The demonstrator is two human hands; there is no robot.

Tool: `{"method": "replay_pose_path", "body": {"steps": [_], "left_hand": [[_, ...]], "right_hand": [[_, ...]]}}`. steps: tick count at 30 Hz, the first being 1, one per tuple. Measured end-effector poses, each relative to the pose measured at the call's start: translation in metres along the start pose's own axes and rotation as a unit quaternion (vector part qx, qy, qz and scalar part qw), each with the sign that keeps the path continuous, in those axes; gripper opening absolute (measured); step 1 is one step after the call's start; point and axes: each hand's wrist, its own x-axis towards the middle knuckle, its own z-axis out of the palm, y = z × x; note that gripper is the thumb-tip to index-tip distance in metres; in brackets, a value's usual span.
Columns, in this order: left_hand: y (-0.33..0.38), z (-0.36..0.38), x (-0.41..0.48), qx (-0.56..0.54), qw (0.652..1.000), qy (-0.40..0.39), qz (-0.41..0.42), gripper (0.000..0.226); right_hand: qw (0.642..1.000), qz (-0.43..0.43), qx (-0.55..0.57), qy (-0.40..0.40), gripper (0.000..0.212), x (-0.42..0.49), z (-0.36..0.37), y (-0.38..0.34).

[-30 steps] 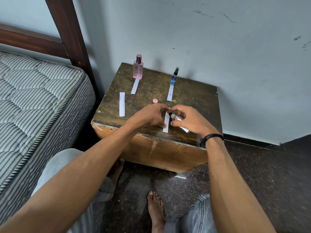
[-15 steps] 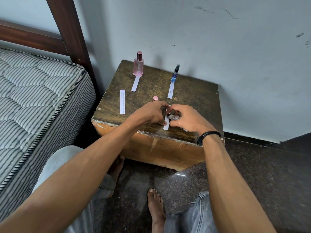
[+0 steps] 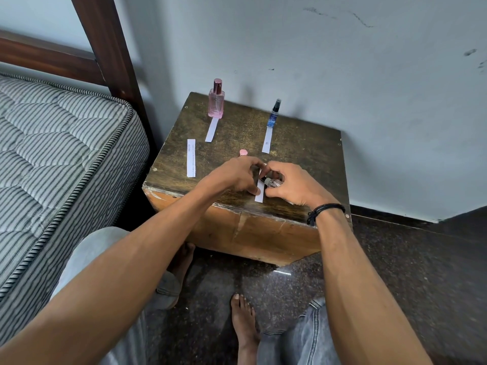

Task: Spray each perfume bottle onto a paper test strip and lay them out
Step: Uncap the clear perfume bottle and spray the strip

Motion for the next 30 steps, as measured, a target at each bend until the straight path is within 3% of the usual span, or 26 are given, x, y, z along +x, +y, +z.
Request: {"method": "replay_pose_path", "body": {"steps": [4, 8, 12, 20, 30], "left_hand": [[-0.001, 0.001, 0.002, -0.001, 1.000, -0.001, -0.001, 0.073], [0.001, 0.000, 0.001, 0.002, 1.000, -0.001, 0.002, 0.077], [0.001, 0.000, 0.000, 0.005, 1.000, -0.007, -0.007, 0.078], [0.003, -0.001, -0.001, 0.007, 1.000, -0.007, -0.008, 0.076], [0.001, 0.001, 0.002, -0.004, 1.000, -0.007, -0.011, 0.073]], "right_hand": [[1.000, 0.000, 0.010, -0.003, 0.034, 0.000, 0.000, 0.000], [0.995, -0.001, 0.098, -0.001, 0.037, 0.000, -0.005, 0.005], [0.974, 0.004, 0.224, 0.030, 0.038, -0.007, -0.018, 0.010], [0.935, 0.017, 0.354, -0.011, 0.035, -0.008, -0.015, 0.011], [0.983, 0.030, 0.178, -0.024, 0.030, -0.007, -0.011, 0.005]]}}
